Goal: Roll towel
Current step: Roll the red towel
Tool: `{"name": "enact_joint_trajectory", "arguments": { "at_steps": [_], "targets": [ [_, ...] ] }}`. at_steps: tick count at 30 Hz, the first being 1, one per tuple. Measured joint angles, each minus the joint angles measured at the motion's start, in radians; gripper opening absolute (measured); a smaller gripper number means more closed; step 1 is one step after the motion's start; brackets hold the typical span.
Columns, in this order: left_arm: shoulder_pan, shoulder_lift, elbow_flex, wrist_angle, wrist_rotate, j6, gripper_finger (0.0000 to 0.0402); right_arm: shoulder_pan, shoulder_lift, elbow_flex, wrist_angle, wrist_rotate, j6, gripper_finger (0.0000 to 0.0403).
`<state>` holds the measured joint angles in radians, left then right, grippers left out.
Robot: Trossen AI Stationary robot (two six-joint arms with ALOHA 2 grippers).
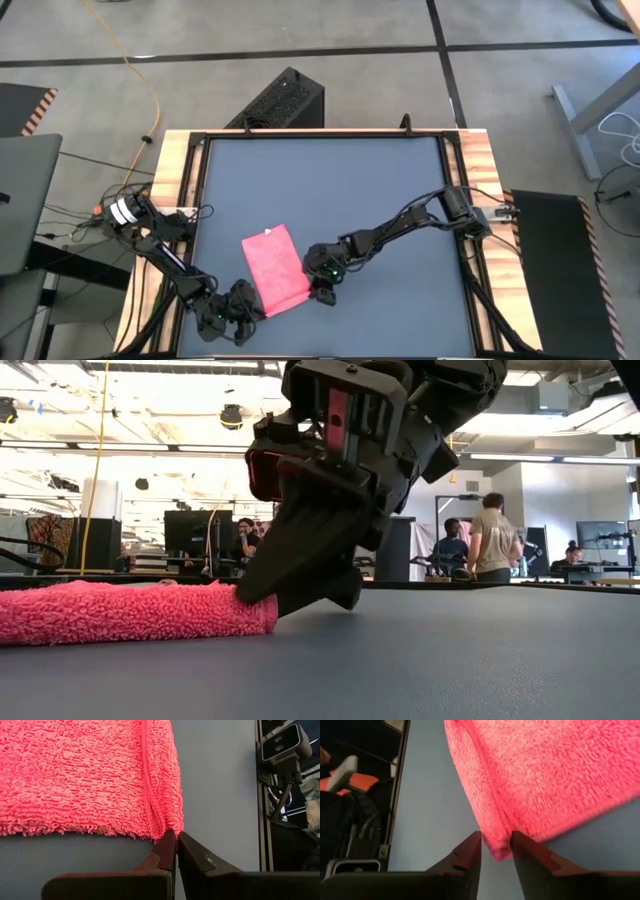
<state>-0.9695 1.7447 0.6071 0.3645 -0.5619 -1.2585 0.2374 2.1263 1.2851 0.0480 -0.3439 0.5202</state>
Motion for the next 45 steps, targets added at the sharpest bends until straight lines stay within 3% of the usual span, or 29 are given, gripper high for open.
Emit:
{"name": "enact_joint_trajectory", "arguments": {
  "at_steps": [12,23,31,45],
  "targets": [
    [0.021,-0.041,-0.004,-0.018,0.016,-0.012,0.0000,0.012,-0.044,0.000,-0.108,0.098,-0.175,0.0151],
    [0.039,-0.061,-0.003,-0.070,0.051,-0.033,0.0000,0.139,-0.151,0.000,-0.076,0.473,-0.452,0.0150],
    [0.046,-0.063,-0.002,-0.073,0.059,-0.027,0.0000,0.212,-0.099,-0.002,0.045,0.538,-0.647,0.0150],
    [0.048,-0.063,-0.002,-0.077,0.065,-0.033,0.0000,0.204,-0.025,0.001,0.096,0.565,-0.704,0.0149]
  ]
}}
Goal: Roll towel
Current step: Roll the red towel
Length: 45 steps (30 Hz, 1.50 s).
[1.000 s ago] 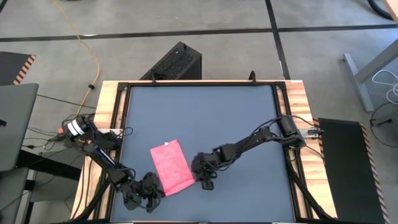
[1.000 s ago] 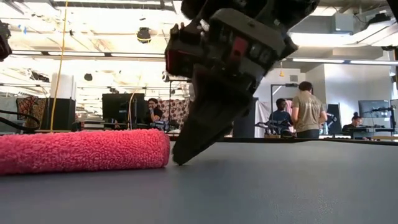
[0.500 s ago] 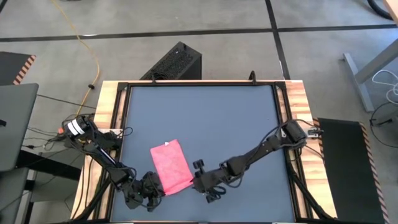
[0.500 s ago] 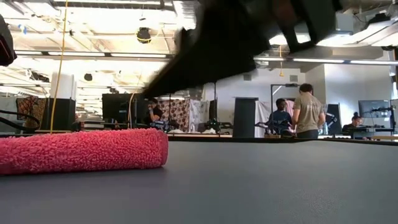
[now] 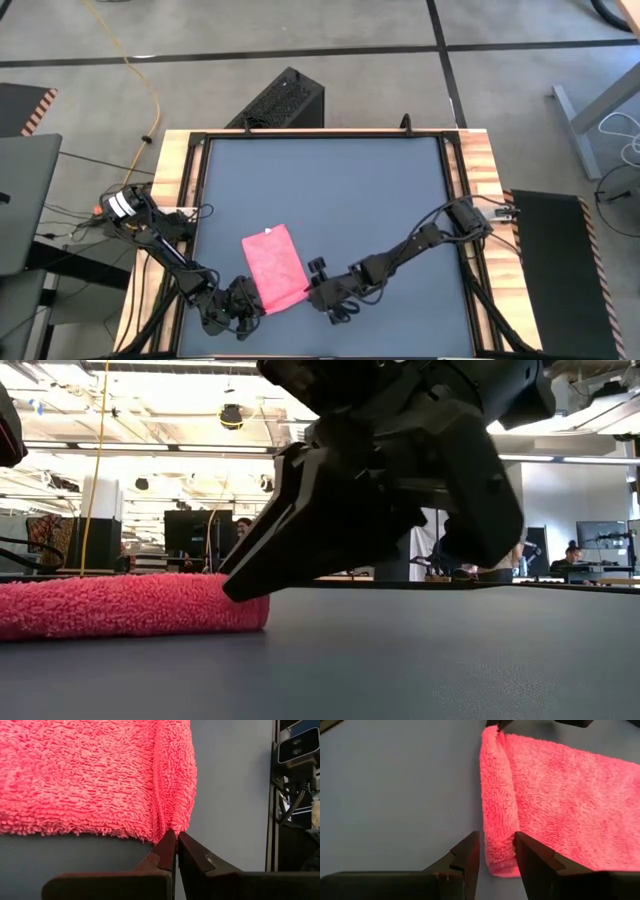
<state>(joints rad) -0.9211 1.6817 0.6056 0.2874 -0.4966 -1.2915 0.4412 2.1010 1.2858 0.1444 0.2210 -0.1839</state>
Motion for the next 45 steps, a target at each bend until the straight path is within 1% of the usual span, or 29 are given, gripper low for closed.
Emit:
{"name": "enact_joint_trajectory", "arguments": {
  "at_steps": [11,13,18,21,23,25,28,31,33,38,42,45],
  "targets": [
    [0.000,0.000,0.000,0.000,0.006,0.007,0.0000,-0.035,0.000,0.001,-0.034,-0.015,-0.001,0.0149],
    [0.000,0.000,0.000,0.000,0.007,0.008,0.0000,-0.039,0.000,0.001,-0.036,-0.046,0.000,0.0144],
    [0.000,-0.001,0.000,0.000,0.009,0.012,0.0000,-0.050,0.033,0.003,-0.028,-0.091,0.035,0.0111],
    [0.000,-0.001,0.000,0.000,0.012,0.014,0.0000,-0.060,0.043,0.005,-0.025,-0.100,0.086,0.0077],
    [0.000,-0.001,0.000,0.000,0.017,0.016,0.0000,-0.071,0.043,0.005,-0.027,-0.134,0.137,0.0048],
    [0.000,-0.001,0.000,0.000,0.019,0.016,0.0000,-0.087,0.037,0.005,-0.035,-0.200,0.207,0.0022],
    [0.000,-0.001,0.000,0.000,0.020,0.023,0.0000,-0.120,0.035,0.005,-0.049,-0.317,0.353,0.0020],
    [0.000,-0.002,0.000,-0.001,0.020,0.027,0.0000,-0.155,0.035,0.005,-0.075,-0.437,0.485,0.0029],
    [0.000,-0.014,0.000,-0.016,0.018,0.031,0.0000,-0.168,0.035,0.005,-0.094,-0.488,0.537,0.0031],
    [-0.001,-0.092,0.000,-0.107,0.005,0.037,0.0000,-0.192,0.035,0.004,-0.101,-0.573,0.638,0.0023],
    [-0.013,-0.185,0.000,-0.190,-0.043,0.067,0.0000,-0.203,0.035,0.003,-0.106,-0.590,0.685,0.0026],
    [-0.027,-0.241,0.000,-0.238,-0.047,0.096,0.0000,-0.203,0.035,0.002,-0.113,-0.591,0.689,0.0028]
  ]
}}
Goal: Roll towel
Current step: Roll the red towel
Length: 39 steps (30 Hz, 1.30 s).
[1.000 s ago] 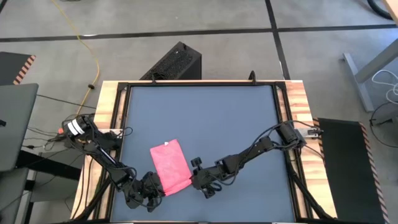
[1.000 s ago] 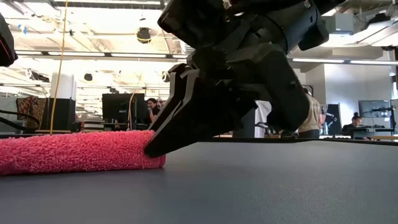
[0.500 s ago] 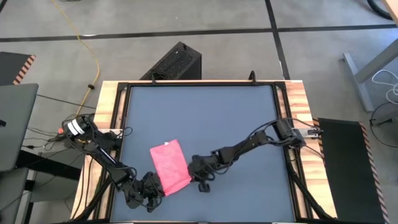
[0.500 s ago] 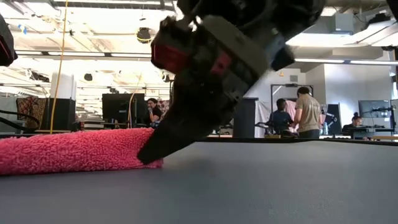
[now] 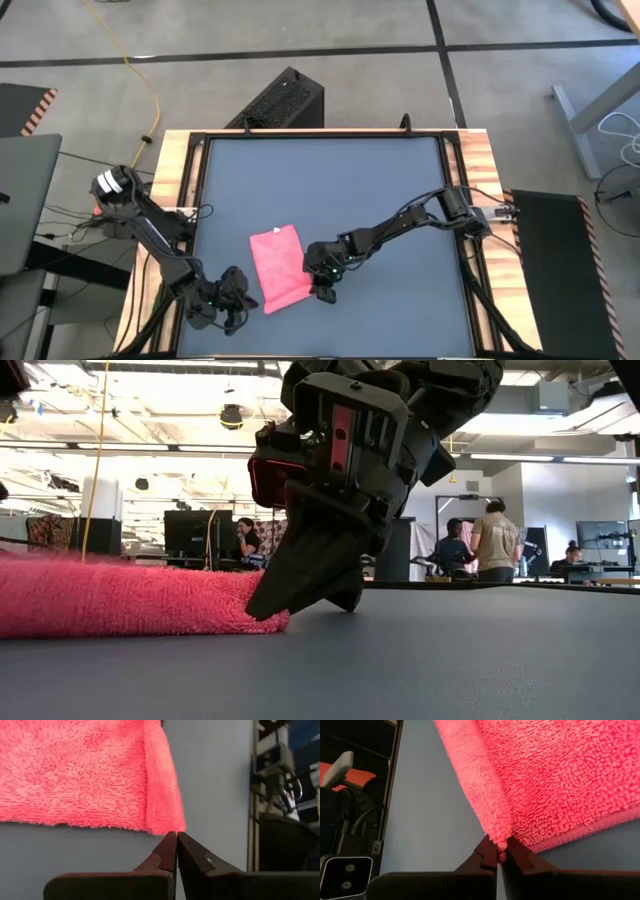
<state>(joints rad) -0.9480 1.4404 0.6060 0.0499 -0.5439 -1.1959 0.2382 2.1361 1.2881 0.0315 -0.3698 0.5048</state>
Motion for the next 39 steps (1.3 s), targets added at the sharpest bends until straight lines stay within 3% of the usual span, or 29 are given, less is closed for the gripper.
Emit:
{"name": "enact_joint_trajectory", "arguments": {
  "at_steps": [7,11,14,16,21,25,39],
  "targets": [
    [-0.021,-0.015,0.000,-0.016,-0.016,0.017,0.0033,0.000,0.000,0.000,0.000,0.001,0.000,0.0027],
    [-0.021,-0.013,0.001,0.195,-0.148,0.270,0.0075,-0.005,0.000,0.000,0.001,0.001,0.005,0.0026],
    [-0.010,0.027,0.002,0.370,-0.172,0.516,0.0107,-0.010,0.000,0.000,0.003,0.002,0.015,0.0026],
    [0.007,0.066,0.002,0.441,-0.166,0.596,0.0121,-0.011,0.000,0.000,0.003,0.002,0.015,0.0027],
    [0.059,0.193,0.018,0.434,-0.073,0.541,0.0129,-0.011,0.000,-0.001,0.004,0.005,0.016,0.0027],
    [0.075,0.247,0.056,0.368,-0.054,0.518,0.0121,-0.011,0.000,-0.001,0.004,0.005,0.014,0.0027],
    [0.112,0.249,0.084,0.162,-0.010,0.450,0.0084,-0.012,0.001,-0.001,0.004,0.008,0.012,0.0028]
  ]
}}
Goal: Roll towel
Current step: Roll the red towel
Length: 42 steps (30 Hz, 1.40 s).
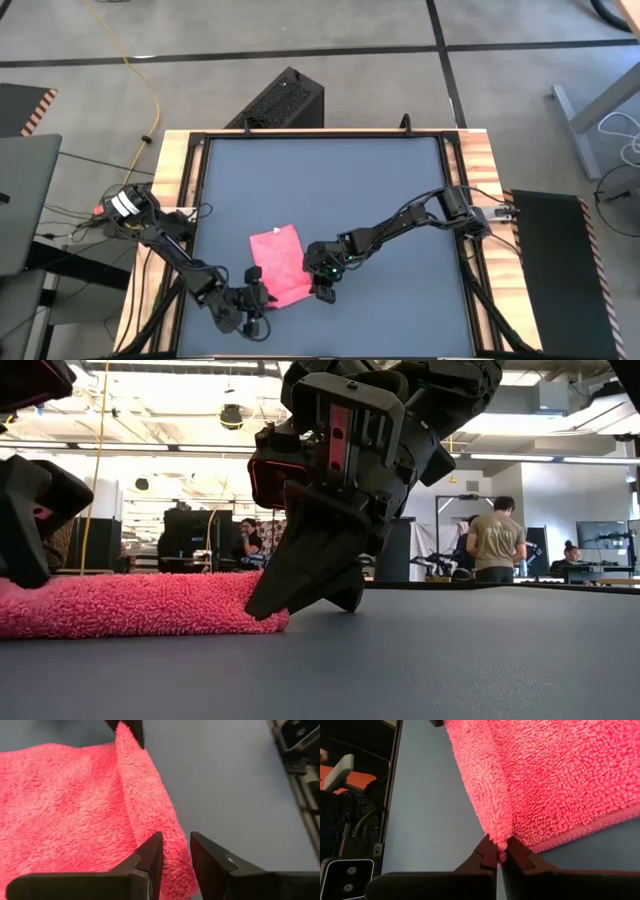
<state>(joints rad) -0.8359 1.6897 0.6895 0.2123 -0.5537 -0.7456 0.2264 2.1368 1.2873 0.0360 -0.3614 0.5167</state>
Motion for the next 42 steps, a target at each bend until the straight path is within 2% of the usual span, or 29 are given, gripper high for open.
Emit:
{"name": "enact_joint_trajectory", "arguments": {
  "at_steps": [17,25,28,34,42],
  "targets": [
    [0.013,-0.001,0.000,-0.071,0.006,-0.043,0.0048,-0.002,0.000,0.000,0.005,-0.006,0.041,0.0116],
    [0.013,-0.001,0.000,-0.092,0.005,-0.063,0.0038,-0.015,-0.001,0.001,-0.012,-0.045,0.061,0.0159],
    [0.013,-0.001,0.000,-0.094,-0.002,-0.063,0.0033,-0.020,-0.022,0.000,-0.073,-0.031,0.061,0.0165],
    [0.015,-0.001,-0.001,-0.111,-0.021,-0.064,0.0023,-0.016,-0.088,-0.002,-0.192,0.097,0.004,0.0164],
    [0.022,-0.001,-0.002,-0.120,-0.076,-0.060,0.0015,-0.008,-0.099,-0.003,-0.196,0.114,0.006,0.0164]
  ]
}}
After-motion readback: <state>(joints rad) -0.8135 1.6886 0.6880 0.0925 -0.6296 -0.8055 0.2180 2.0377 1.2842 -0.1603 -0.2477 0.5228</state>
